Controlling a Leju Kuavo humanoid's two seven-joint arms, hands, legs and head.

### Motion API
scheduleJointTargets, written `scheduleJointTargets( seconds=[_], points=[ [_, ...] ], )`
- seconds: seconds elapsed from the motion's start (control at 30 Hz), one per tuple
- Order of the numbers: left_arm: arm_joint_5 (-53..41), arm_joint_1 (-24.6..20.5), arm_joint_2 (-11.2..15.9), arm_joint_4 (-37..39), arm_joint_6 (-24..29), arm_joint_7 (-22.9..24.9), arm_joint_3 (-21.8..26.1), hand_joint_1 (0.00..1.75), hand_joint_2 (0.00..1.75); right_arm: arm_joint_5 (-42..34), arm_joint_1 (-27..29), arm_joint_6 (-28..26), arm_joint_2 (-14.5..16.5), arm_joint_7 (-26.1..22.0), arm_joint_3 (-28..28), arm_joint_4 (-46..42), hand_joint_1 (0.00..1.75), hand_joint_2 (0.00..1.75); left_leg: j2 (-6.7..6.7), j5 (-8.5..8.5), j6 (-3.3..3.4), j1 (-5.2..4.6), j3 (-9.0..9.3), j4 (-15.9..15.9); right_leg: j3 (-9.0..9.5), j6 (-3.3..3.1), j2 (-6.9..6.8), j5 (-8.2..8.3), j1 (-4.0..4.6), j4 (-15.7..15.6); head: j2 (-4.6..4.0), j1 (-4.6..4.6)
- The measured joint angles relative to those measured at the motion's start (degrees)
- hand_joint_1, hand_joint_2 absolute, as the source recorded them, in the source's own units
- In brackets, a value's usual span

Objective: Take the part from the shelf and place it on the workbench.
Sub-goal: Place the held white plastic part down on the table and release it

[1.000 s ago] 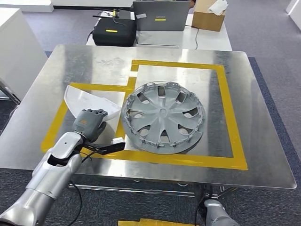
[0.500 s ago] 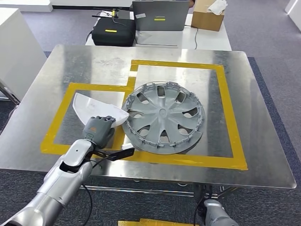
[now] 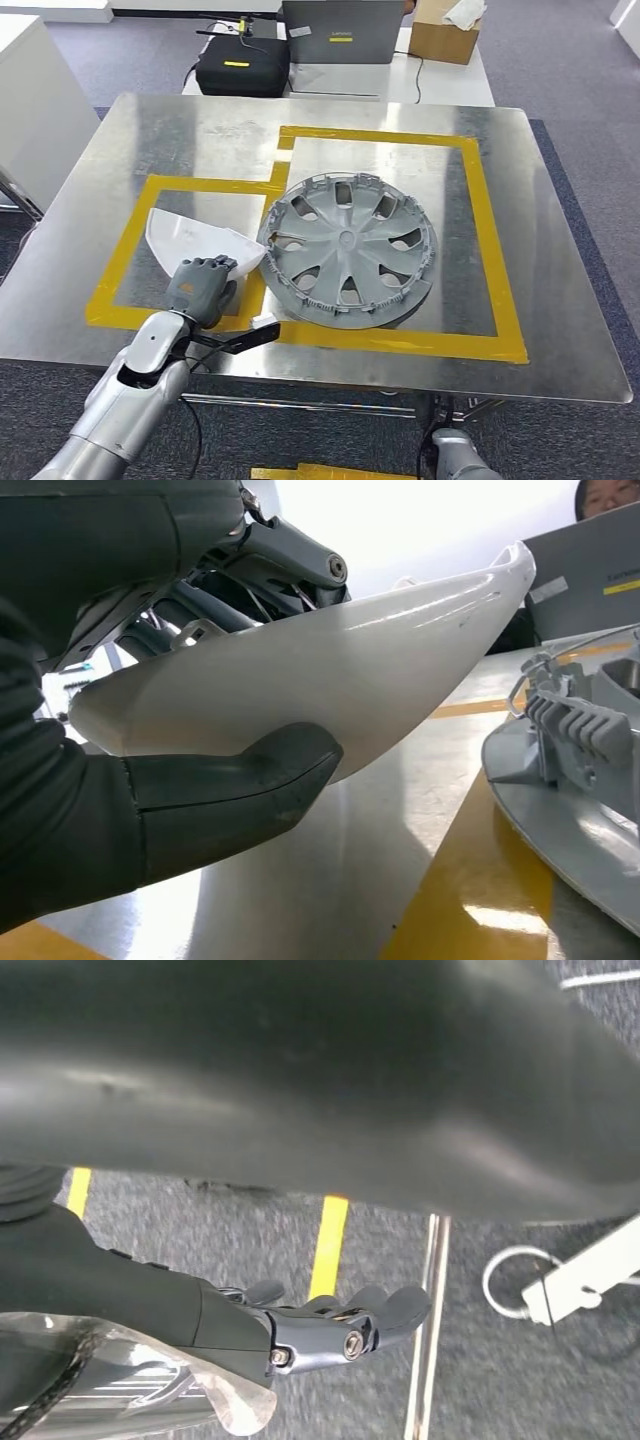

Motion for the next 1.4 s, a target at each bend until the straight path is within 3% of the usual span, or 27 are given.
scheduleJointTargets(
  seconds=[0.17, 0.2, 0.3, 0.33, 0.4, 0.53, 0.8, 0.97, 1.07, 1.13, 1.27, 1.4],
  points=[
    [-0.43, 0.15, 0.0, -0.23, 0.03, 0.74, 0.15, 1.75, 1.75, -0.05, 0.45, -0.19, -0.04, -1.72, 0.29, -0.05, 0.0, 0.0, -0.07, 0.0, 0.0, 0.0, -0.09, 0.0, -0.08, -0.02, -0.1, -0.02, -0.01, 0.02, 0.0, 0.0],
    [-0.48, 1.88, 0.53, -1.65, 0.46, 2.07, 1.33, 1.75, 1.75, 0.21, 3.03, 0.98, -0.51, -6.4, 1.26, -0.81, 0.0, 0.0, -0.13, -0.09, 0.0, -0.02, -0.04, -0.01, -0.03, -0.03, -0.15, -0.15, -0.02, 0.04, 0.0, 0.01],
    [-1.49, 13.83, 3.15, -12.16, 0.35, -0.73, 11.46, 1.75, 1.75, -5.41, 17.93, 4.76, -5.88, -24.06, 4.34, -3.04, 0.0, 0.0, -0.28, -0.63, 0.0, -0.12, 0.25, -0.14, 0.27, -0.05, -0.28, -0.88, -0.11, 0.16, 0.0, 0.02],
    [-2.07, 16.4, 3.44, -14.77, -0.31, -3.05, 14.1, 1.75, 1.75, -8.82, 19.94, 3.56, -7.09, -23.79, 4.52, -3.25, 0.0, 0.0, -0.13, -0.76, -0.07, -0.1, 0.33, -0.18, 0.28, -0.08, -0.09, -0.98, -0.1, 0.17, 0.0, 0.02],
    [-2.73, 16.88, 3.04, -16.32, -1.32, -3.86, 15.24, 1.75, 1.75, -13.16, 18.11, -1.34, -6.74, -18.18, 4.79, -3.48, 0.0, 0.0, 0.27, -0.9, -0.21, -0.07, 0.54, -0.2, 0.24, -0.16, 0.36, -0.96, -0.06, 0.11, 0.0, -0.01],
    [-2.67, 15.12, 2.22, -16.88, -3.59, -4.59, 14.96, 1.75, 1.75, -15.41, 14.79, -10.37, -6.01, -13.34, 4.92, -1.84, 0.0, 0.0, 0.2, -0.71, -0.03, -0.15, 0.82, -0.19, 0.51, -0.13, 0.12, -0.88, -0.12, 0.1, 0.0, -0.02],
    [-0.72, 14.15, 2.92, -19.32, -6.69, -6.03, 14.91, 1.75, 1.75, -17.22, 12.54, -19.88, -5.74, -6.53, 3.68, -0.2, 0.0, 0.0, 0.17, -0.51, -0.12, -0.13, 0.83, -0.19, 0.59, -0.16, 0.19, -0.67, -0.1, 0.19, 0.0, -0.01],
    [-0.62, 13.53, 3.51, -20.66, -7.83, -7.0, 14.82, 1.75, 1.75, -14.06, 11.63, -13.28, -5.6, -2.76, 3.97, 0.72, 0.0, 0.0, 0.17, -0.51, -0.12, -0.13, 0.83, -0.18, 0.54, -0.16, 0.17, -0.67, -0.1, 0.18, 0.0, -0.01],
    [-1.66, 12.77, 3.34, -20.38, -7.05, -7.17, 13.86, 1.75, 1.75, -11.37, 12.15, -1.35, -7.43, -2.59, 5.61, 0.81, 0.0, 0.0, 0.16, -0.52, -0.11, -0.15, 0.82, -0.18, 0.54, -0.16, 0.16, -0.67, -0.13, 0.17, 0.0, -0.01],
    [-2.62, 12.57, 3.21, -19.93, -6.07, -5.71, 13.03, 1.75, 1.75, -12.14, 12.67, 3.28, -8.76, -5.41, 6.44, 0.77, 0.0, 0.0, 0.16, -0.53, -0.1, -0.18, 0.8, -0.18, 0.58, -0.15, 0.14, -0.67, -0.17, 0.18, 0.0, -0.01],
    [-3.67, 14.45, 3.17, -19.71, -4.17, -2.92, 12.62, 1.75, 1.75, -16.11, 12.64, 0.22, -8.74, -15.93, 6.38, 0.57, 0.0, 0.0, 0.26, -0.56, -0.09, -0.19, 0.84, -0.18, 0.58, -0.15, 0.33, -0.68, -0.17, 0.19, 0.0, 0.01],
    [-3.87, 15.93, 3.23, -19.74, -3.99, -2.81, 12.58, 0.0, 1.75, -16.52, 12.36, -0.36, -8.45, -17.21, 6.33, 0.51, 0.0, 0.0, 0.22, -0.56, -0.07, -0.19, 0.84, -0.18, 0.57, -0.15, 0.19, -0.68, -0.18, 0.18, 0.0, -0.01]
  ],
)
